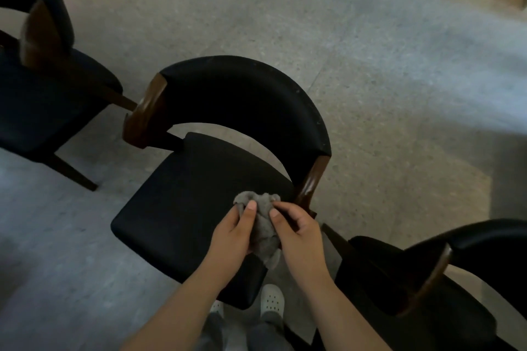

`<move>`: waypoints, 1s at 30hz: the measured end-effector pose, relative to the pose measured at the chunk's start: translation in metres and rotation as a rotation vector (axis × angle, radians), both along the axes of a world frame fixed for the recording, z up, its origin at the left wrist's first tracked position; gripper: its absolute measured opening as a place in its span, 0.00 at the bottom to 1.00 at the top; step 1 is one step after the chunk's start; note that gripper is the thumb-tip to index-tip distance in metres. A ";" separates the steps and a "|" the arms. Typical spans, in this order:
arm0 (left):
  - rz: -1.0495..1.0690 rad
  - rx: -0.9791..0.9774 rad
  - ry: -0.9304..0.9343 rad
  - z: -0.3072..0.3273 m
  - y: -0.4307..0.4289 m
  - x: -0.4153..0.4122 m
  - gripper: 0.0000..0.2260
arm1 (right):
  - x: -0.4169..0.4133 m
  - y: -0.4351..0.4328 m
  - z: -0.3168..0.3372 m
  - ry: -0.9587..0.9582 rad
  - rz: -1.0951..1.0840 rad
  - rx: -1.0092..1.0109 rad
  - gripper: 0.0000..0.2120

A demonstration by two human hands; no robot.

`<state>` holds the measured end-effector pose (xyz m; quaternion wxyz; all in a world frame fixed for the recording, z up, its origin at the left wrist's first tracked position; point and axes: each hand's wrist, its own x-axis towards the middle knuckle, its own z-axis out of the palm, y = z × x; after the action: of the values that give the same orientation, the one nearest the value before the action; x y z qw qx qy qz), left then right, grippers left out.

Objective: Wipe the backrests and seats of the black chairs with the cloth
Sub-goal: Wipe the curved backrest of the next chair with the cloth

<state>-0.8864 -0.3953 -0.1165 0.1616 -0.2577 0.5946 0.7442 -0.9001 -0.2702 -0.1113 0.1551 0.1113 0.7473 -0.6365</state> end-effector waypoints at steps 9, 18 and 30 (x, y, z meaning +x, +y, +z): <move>-0.002 -0.136 0.043 -0.005 0.031 -0.012 0.08 | -0.004 0.031 -0.004 0.081 0.021 0.147 0.12; 0.014 -0.284 0.052 -0.040 0.011 -0.019 0.05 | -0.005 0.072 -0.046 0.092 -0.147 0.325 0.12; -0.023 -0.297 0.152 -0.121 0.052 -0.047 0.09 | -0.022 0.073 -0.126 0.119 -0.192 0.360 0.10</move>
<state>-0.9330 -0.3431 -0.2372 0.0845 -0.2149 0.7115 0.6637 -0.9223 -0.1974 -0.2378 0.0266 0.1701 0.8427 -0.5100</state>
